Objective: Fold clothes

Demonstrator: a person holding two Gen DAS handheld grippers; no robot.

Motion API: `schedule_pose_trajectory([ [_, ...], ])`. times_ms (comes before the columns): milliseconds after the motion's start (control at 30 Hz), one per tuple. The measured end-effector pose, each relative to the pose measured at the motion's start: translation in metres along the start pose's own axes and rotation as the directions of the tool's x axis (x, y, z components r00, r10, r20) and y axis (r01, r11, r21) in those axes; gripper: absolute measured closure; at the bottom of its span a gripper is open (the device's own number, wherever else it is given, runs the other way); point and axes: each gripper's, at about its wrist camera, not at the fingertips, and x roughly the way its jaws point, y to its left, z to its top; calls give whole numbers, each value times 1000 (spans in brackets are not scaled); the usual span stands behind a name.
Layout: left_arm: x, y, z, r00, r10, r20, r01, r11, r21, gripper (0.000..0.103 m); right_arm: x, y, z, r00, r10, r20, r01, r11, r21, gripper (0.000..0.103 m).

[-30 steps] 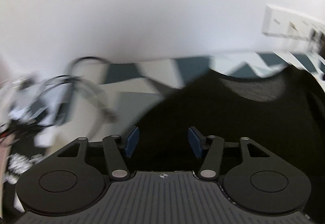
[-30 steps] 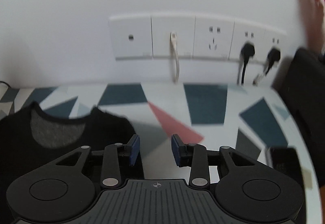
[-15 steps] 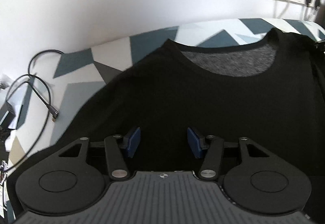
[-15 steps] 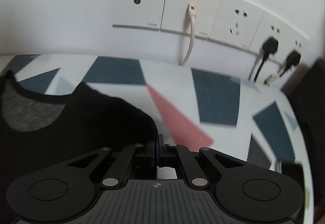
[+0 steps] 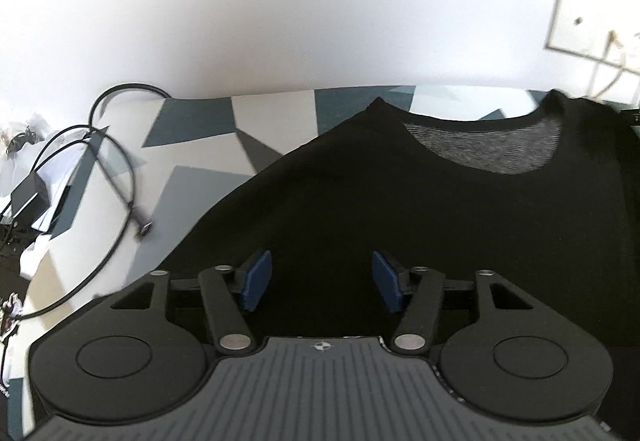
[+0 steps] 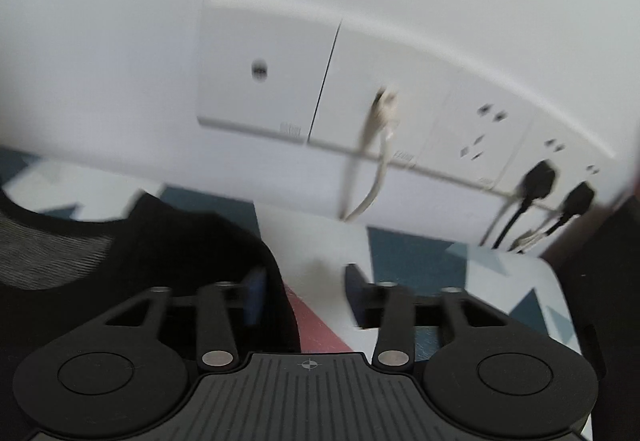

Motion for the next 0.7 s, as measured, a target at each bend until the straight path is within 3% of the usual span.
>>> schedule_pose_trajectory([
  [200, -53, 38, -47, 997, -68, -29, 68, 998, -1, 40, -97, -24, -45, 998, 56, 11, -57, 992, 114, 60],
  [500, -117, 97, -104, 992, -120, -45, 117, 991, -62, 37, -258, -67, -95, 997, -64, 51, 44, 943, 330, 56],
  [600, -129, 101, -118, 983, -172, -61, 169, 984, -50, 35, -288, -63, -122, 997, -74, 32, 60, 945, 323, 50],
  [700, -127, 95, -132, 970, -224, -98, 220, 974, -44, 34, -287, -42, -156, 999, -43, -27, 49, 945, 325, 47],
])
